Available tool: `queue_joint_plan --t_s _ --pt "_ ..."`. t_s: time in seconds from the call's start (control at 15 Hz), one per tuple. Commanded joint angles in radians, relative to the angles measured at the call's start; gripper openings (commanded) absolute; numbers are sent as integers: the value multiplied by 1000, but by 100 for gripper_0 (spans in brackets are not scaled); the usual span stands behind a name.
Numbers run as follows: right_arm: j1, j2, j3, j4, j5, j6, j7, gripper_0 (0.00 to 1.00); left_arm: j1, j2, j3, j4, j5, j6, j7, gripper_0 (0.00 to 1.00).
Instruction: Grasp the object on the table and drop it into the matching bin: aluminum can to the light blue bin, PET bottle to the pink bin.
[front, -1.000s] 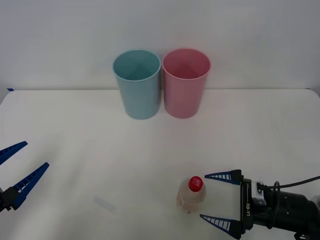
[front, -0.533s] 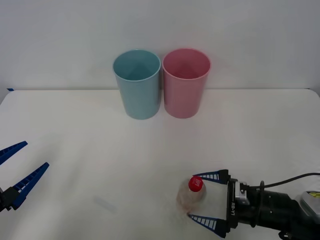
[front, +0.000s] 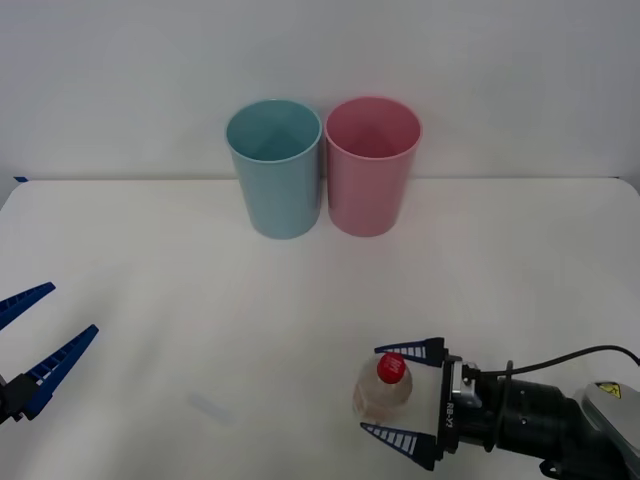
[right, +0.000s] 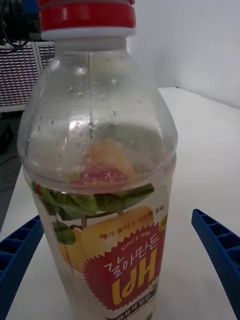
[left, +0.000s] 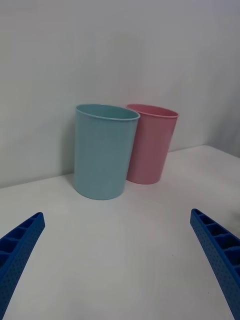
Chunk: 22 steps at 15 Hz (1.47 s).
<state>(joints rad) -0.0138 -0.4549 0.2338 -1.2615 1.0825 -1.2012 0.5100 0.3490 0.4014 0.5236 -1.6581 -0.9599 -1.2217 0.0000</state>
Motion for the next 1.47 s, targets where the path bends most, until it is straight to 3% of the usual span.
queue_joint_plan --t_s 0.07,0.87,1.47 --pt "0 8 1 -1 -1 5 4 0 0 0 0 0 0 0 0 100" --pt "8 -4 1 -52 -47 12 -14 0 0 0 0 0 0 0 0 100" --pt "123 -113 -33 -467 -98 218 -335 0 0 0 0 0 0 0 0 100"
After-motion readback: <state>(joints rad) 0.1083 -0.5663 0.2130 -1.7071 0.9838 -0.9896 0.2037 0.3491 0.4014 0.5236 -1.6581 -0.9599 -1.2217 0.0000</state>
